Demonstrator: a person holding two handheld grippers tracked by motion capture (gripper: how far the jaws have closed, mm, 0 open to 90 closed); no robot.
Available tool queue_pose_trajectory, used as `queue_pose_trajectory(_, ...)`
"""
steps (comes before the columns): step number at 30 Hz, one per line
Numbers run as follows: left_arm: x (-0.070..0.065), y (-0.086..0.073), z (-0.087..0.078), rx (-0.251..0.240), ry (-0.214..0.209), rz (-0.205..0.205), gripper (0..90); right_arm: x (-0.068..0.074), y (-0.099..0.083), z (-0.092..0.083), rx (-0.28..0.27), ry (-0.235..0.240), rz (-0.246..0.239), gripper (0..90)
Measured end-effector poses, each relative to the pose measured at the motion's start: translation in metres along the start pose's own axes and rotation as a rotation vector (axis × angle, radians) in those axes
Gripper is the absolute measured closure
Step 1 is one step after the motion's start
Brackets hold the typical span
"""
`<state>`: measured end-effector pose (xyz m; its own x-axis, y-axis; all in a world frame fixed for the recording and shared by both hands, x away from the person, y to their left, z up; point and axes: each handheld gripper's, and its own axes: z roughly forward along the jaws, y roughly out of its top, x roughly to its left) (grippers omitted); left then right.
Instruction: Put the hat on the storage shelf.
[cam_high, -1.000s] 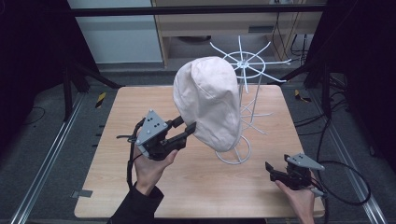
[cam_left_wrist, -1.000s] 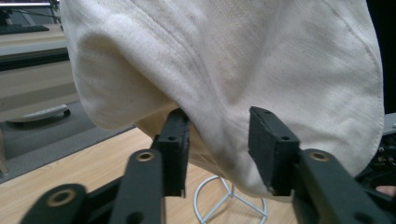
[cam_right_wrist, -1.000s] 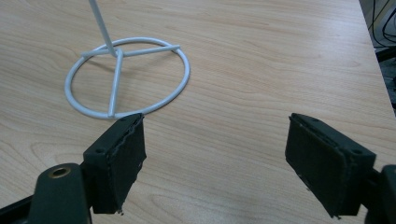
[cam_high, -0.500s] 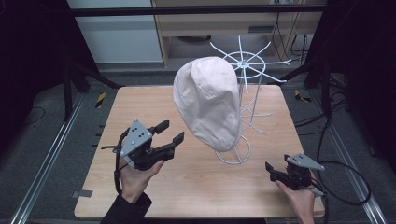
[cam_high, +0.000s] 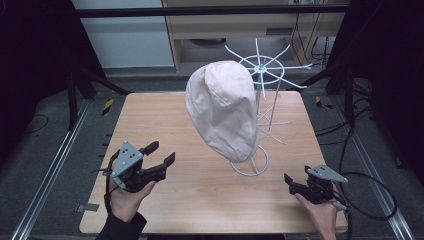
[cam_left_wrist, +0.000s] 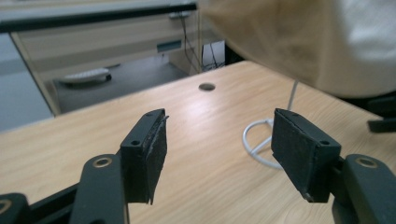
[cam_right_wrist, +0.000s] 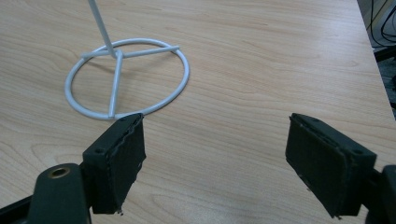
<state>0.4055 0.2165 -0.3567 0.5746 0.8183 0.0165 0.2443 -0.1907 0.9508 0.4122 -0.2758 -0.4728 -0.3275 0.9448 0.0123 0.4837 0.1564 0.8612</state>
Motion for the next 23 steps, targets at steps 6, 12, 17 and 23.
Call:
queue_pose_trajectory(6,0.024,-0.037,0.009,0.101,0.064,-0.046,35.2,0.0,0.0,0.0,0.003,0.001,-0.004,19.9)
queue_pose_trajectory(12,0.039,-0.064,0.016,0.172,0.099,-0.066,33.9,0.0,-0.001,0.001,0.014,0.004,0.004,20.1)
queue_pose_trajectory(17,0.051,-0.082,0.021,0.223,0.119,-0.107,33.1,0.0,-0.001,0.001,0.022,0.005,0.01,20.7)
queue_pose_trajectory(23,0.057,-0.09,0.024,0.244,0.144,-0.098,32.2,0.001,0.0,0.001,0.022,0.005,0.012,20.9)
